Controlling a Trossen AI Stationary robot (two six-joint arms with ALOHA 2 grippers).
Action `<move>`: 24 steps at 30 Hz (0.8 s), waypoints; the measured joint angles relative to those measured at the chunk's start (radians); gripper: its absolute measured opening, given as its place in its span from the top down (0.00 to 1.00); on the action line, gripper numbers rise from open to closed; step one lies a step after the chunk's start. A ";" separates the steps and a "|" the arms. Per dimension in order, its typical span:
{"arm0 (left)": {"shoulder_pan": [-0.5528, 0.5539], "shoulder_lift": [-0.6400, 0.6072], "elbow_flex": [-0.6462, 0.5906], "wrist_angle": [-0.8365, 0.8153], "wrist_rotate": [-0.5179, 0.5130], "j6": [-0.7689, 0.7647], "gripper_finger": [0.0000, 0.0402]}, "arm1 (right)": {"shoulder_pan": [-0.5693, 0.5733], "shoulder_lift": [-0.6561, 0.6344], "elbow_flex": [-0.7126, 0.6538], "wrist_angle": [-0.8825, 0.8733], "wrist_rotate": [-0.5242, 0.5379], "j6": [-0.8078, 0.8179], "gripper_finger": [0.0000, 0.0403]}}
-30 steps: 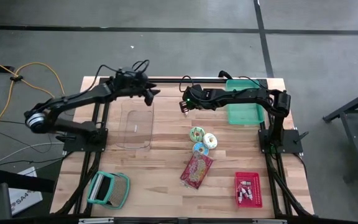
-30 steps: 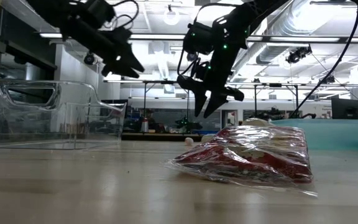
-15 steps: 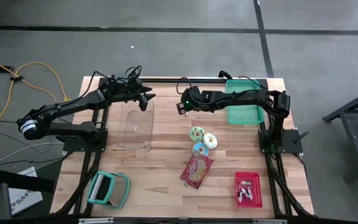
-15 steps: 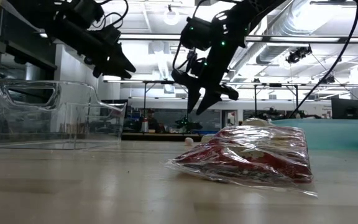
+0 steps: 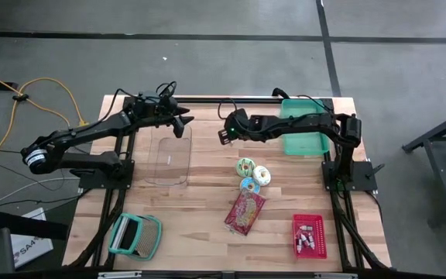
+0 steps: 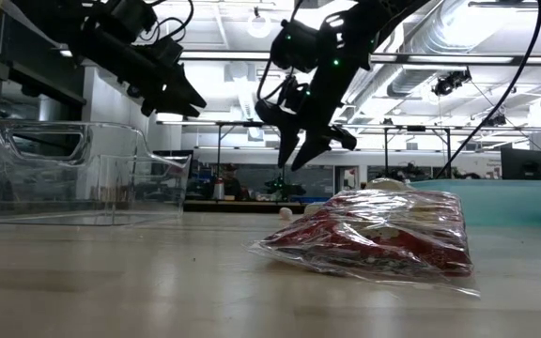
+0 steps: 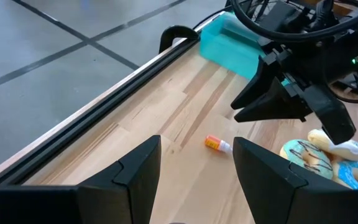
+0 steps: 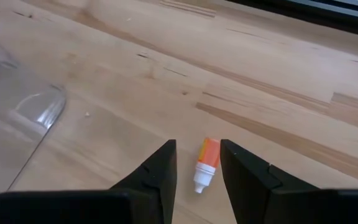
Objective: Pick & Place Food Item
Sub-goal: Put the orange food coloring into the red bin
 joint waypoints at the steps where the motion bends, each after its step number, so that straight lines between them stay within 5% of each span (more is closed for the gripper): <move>1: 0.000 0.000 0.000 0.000 0.000 0.000 0.52 | 0.000 0.000 0.000 0.000 0.000 0.000 0.72; 24: 0.000 0.000 0.000 0.000 -0.001 0.000 0.52 | 0.057 0.000 0.000 0.086 0.011 0.027 0.72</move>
